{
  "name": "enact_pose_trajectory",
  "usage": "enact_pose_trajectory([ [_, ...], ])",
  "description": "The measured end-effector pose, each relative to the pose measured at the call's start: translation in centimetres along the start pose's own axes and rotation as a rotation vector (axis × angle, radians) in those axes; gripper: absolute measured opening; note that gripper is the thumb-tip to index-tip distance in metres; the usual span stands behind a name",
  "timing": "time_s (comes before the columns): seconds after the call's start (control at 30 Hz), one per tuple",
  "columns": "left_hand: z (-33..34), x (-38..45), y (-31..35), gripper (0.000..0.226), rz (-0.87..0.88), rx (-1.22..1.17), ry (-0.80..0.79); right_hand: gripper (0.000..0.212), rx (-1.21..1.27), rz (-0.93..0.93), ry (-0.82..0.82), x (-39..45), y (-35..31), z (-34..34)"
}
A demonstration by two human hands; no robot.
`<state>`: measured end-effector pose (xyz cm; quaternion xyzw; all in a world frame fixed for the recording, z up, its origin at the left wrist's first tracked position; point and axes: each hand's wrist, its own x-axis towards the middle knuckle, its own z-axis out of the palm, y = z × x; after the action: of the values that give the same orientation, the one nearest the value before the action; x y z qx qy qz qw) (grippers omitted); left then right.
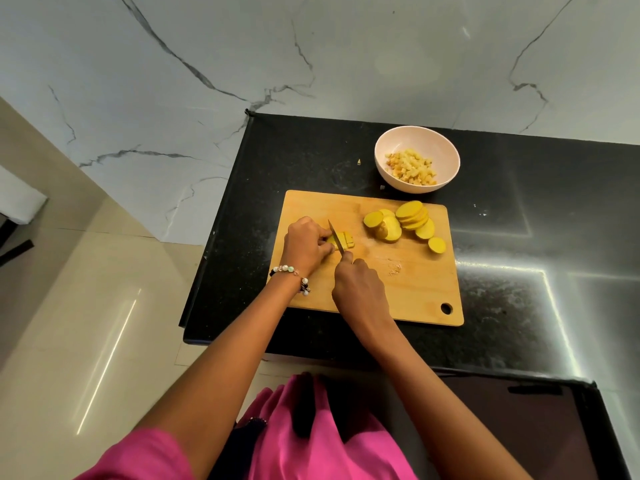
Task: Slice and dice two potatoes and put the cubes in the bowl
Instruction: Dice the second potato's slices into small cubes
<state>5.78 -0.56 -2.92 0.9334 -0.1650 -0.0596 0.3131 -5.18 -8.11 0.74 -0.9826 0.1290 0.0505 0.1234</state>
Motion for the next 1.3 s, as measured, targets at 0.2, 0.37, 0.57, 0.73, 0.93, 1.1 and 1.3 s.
enact_pose_trajectory([
  [0.2,0.2,-0.2,-0.1,0.031,-0.001,-0.03,0.044,0.05,-0.027,-0.028,-0.051,-2.0,0.3,0.5],
  [0.37,0.1,-0.4,-0.1,0.034,-0.002,-0.043,0.044,0.05,0.045,0.03,-0.124,-3.4,0.7,-1.1],
  [0.57,0.2,-0.7,0.1,0.038,-0.033,-0.043,0.049,0.048,0.068,0.038,-0.068,-1.4,0.0,-1.5],
  [0.73,0.4,-1.0,0.0,0.031,-0.081,-0.075,0.104,0.046,0.036,0.002,-0.039,-0.7,0.0,-0.8],
  [0.93,0.6,-0.8,0.1,0.023,-0.096,-0.13,0.138,0.046,0.02,-0.034,-0.019,-0.4,-0.4,0.2],
  [1.1,0.6,-0.9,-0.2,0.024,-0.11,-0.161,0.135,0.053,0.032,-0.019,-0.127,-3.4,1.2,0.5],
  [1.3,-1.2,-0.7,-1.1,0.02,-0.175,-0.29,0.081,0.052,0.205,0.006,-0.058,-3.0,1.7,0.4],
])
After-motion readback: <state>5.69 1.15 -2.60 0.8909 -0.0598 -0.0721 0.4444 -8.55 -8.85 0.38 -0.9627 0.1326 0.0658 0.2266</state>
